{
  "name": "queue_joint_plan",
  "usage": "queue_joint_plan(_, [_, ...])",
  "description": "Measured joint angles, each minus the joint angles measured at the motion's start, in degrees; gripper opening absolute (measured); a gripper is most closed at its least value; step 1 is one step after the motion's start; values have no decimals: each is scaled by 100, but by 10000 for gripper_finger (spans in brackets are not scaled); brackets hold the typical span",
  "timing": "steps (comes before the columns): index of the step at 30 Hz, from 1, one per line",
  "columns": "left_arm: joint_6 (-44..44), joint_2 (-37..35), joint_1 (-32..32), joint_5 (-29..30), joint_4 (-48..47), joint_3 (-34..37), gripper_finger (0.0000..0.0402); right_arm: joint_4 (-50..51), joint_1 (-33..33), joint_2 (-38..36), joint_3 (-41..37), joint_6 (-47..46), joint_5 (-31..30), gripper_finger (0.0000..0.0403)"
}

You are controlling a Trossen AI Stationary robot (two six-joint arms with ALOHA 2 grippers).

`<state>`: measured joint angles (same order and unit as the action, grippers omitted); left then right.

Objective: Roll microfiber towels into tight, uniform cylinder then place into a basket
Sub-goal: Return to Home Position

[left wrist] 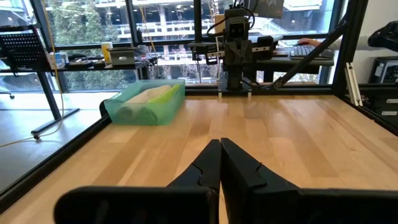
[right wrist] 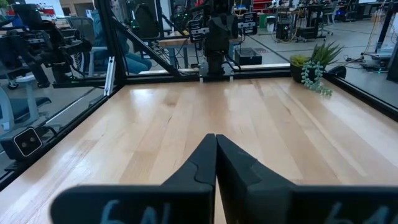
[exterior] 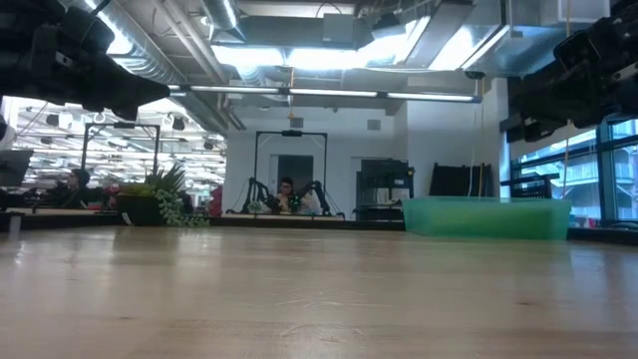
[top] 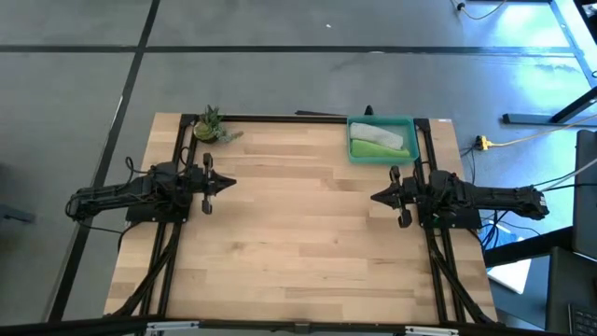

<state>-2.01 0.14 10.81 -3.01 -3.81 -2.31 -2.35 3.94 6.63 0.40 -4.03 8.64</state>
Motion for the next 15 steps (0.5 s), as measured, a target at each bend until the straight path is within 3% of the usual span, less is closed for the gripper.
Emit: queue_joint_plan(15, [1, 0, -1, 0, 0, 0, 19, 1, 0, 0, 0, 0, -2, 10])
